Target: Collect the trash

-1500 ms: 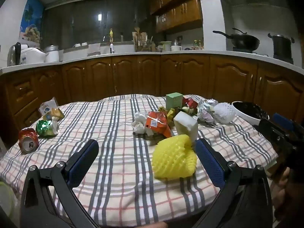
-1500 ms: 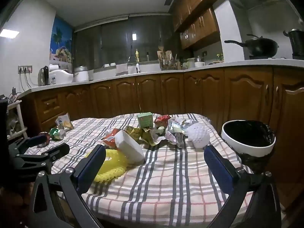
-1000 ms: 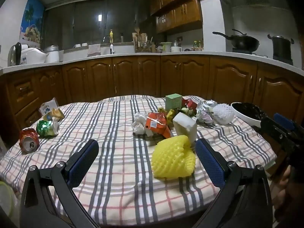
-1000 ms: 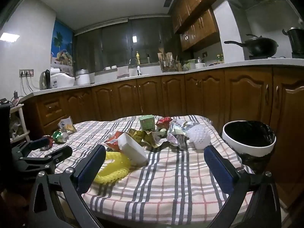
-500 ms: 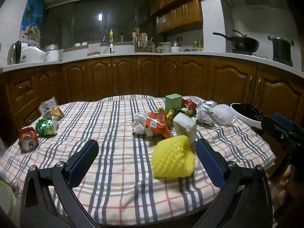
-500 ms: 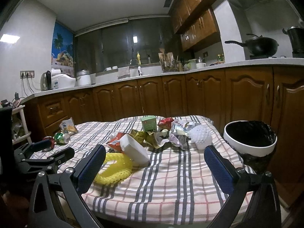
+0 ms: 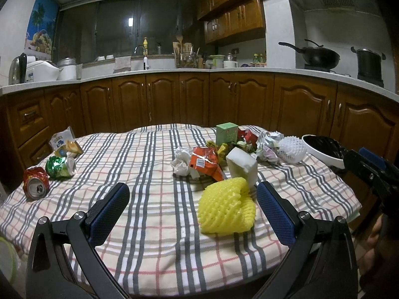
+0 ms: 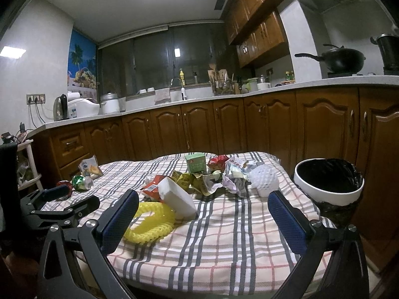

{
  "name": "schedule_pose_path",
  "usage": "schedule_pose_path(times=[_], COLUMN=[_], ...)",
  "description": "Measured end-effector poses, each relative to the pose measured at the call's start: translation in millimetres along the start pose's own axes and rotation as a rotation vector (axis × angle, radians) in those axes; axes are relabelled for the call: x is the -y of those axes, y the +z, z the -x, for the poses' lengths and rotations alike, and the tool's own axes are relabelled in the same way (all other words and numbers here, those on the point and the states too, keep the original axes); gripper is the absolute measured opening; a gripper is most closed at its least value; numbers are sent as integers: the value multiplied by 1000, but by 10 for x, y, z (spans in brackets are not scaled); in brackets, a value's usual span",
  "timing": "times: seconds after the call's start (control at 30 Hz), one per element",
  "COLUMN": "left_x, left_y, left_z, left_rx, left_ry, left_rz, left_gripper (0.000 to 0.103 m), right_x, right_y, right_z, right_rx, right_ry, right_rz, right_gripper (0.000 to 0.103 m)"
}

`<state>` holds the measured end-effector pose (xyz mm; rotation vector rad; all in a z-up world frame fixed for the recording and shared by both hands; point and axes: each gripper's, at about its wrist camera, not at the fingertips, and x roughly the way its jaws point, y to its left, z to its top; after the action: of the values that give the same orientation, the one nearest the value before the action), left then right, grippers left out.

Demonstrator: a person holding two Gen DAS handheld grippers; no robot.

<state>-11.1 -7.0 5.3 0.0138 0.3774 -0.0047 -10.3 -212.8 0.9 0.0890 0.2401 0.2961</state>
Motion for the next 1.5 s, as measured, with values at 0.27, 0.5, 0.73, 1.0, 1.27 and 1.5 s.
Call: schedule_pose_path(times=[0.27, 0.5, 0.73, 1.0, 1.27, 1.5], left_x=[-5, 6, 93, 97, -28, -23], left_y=[2, -4, -16, -62, -81, -102], left_z=[-11, -13, 40, -45, -281, -554], left_rx=[-1, -3, -8, -37, -104, -186], left_ry=[0, -3, -6, -21, -71, -111], left_rz=[1, 3, 5, 19, 17, 16], left_gripper=[103, 103, 103, 103, 103, 103], right_x=[1, 0, -1, -10, 71, 85], right_y=[-3, -3, -5, -16, -11, -9], right_z=[2, 0, -4, -40, -217, -416], right_rx=[1, 2, 0, -20, -97, -147], right_ry=[0, 1, 0, 18, 91, 144], right_rz=[-1, -2, -3, -22, -91, -118], right_gripper=[103, 103, 103, 103, 103, 103])
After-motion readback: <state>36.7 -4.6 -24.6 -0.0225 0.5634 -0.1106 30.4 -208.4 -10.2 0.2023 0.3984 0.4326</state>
